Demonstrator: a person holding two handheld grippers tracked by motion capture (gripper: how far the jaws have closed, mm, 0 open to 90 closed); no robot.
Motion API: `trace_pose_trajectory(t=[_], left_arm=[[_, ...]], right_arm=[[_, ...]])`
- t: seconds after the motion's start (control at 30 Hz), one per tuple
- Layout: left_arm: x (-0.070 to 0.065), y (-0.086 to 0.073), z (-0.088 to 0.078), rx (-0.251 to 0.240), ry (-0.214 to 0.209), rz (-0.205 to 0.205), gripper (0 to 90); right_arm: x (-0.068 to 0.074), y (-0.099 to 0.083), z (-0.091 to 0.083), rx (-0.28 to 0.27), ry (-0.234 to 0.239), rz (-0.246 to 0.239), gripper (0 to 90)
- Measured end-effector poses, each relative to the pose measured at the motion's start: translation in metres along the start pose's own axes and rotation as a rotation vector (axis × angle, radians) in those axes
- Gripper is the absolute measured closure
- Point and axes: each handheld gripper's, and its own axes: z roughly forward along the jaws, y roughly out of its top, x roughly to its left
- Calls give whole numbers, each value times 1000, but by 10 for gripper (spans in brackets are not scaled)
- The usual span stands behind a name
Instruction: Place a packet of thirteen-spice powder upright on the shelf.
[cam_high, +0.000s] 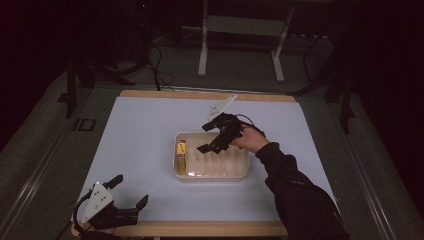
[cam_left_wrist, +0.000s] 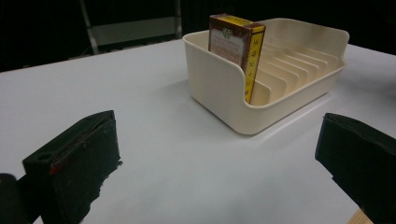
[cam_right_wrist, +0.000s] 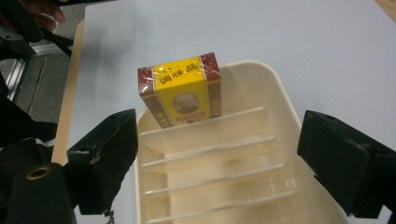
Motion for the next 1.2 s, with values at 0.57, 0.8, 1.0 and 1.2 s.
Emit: trace_pose_trajectory(t=[0.57, 0.8, 1.0, 1.2], left_arm=[[0, 0, 0, 1, -2, 0, 0], [0, 0, 0, 0, -3, -4, 0], [0, 0, 1, -1, -2, -6, 0], [0, 0, 1, 0, -1, -4, 0]], right_arm=[[3, -25, -37, -71, -207, 62, 127], [10, -43, -57, -142, -294, 128, 133], [14, -60, -73, -192, -371, 173, 134], [21, -78, -86, -217, -415, 218, 135]])
